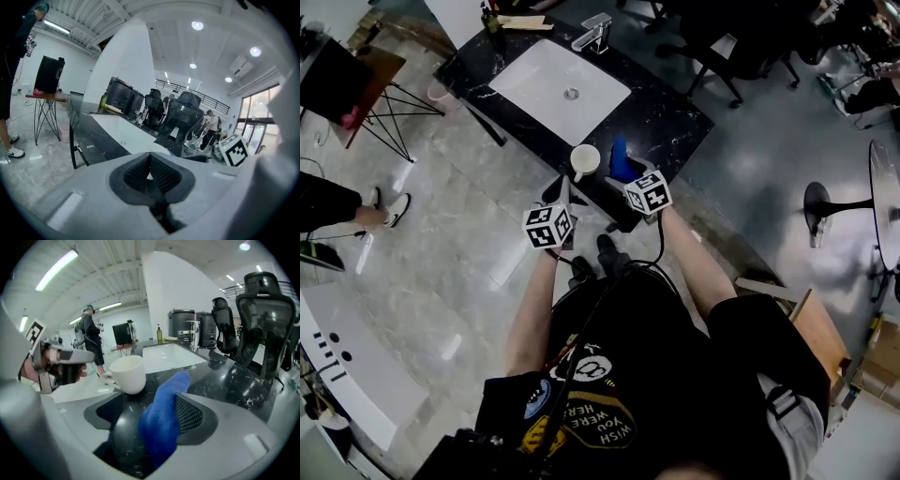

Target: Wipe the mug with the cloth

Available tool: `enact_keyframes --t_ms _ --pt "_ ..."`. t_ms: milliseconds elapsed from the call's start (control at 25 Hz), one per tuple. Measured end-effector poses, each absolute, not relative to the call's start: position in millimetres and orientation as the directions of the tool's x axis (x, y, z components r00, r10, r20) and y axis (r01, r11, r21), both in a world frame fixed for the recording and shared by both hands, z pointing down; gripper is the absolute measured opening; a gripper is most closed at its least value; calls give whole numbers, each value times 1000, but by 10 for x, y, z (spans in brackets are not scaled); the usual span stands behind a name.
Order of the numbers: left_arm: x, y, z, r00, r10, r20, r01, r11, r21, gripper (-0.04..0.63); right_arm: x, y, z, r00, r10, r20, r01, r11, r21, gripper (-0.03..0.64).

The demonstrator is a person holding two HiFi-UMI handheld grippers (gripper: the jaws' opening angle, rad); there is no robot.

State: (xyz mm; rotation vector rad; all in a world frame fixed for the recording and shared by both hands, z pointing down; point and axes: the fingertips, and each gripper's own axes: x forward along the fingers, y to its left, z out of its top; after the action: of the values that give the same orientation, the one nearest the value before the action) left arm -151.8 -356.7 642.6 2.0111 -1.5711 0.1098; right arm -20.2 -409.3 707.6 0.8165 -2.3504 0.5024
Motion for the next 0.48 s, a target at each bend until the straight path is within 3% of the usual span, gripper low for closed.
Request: enact_keyframes --t_ms 160,320,480 --pt "-1482 -3368 6332 332 -863 381 -901 -172 397 3 -118 -3812 6673 -672 -523 525 -700 679 -220 354" --pt "-1429 -3114 6237 351 -858 375 -903 -204 378 3 -115 -3521 6241 -647 -629 431 -744 643 -179 200" --pt "-1310 -2884 6155 360 -841 403 -926 -268 267 3 -54 -3331 5944 -563 -729 388 -818 558 -140 3"
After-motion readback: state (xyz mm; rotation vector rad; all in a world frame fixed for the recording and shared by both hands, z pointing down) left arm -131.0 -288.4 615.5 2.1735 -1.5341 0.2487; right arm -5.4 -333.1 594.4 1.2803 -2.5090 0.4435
